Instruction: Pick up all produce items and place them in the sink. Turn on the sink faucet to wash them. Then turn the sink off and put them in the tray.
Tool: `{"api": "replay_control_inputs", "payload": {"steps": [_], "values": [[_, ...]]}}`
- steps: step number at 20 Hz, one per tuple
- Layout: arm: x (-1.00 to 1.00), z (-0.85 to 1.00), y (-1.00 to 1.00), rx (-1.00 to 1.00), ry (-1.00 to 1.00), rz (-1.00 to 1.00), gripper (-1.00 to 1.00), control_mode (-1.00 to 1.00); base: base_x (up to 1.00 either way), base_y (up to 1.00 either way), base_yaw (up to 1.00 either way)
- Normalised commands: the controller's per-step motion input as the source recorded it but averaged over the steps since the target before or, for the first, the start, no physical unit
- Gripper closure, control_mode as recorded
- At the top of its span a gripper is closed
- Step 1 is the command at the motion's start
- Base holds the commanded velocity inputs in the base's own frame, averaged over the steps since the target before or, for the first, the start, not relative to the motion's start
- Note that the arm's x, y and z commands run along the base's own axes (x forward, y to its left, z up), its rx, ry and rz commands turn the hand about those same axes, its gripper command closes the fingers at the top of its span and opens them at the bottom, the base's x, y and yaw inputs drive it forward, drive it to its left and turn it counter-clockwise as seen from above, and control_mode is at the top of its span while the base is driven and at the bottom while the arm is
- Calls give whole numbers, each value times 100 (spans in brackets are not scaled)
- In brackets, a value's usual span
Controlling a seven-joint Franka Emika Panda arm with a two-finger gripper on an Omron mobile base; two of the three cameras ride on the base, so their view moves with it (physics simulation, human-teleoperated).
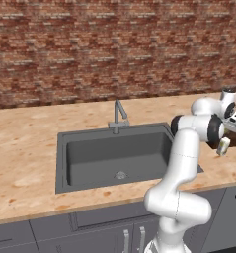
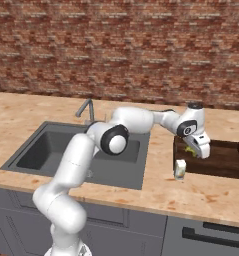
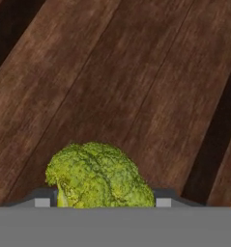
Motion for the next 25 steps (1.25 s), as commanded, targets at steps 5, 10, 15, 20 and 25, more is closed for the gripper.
{"api": "replay_control_inputs", "payload": {"steps": [5,10,15,20,25], "values": [[19,-18,0,1,6,0,100,-100,0,0,0],[8,-18,0,1,3,0,100,-100,0,0,0],[0,-19,-2,4,0,0,100,-100,0,0,0],[0,-24,-1,3,0,0,100,-100,0,0,0],[0,-25,0,3,0,0,100,-100,0,0,0]]}}
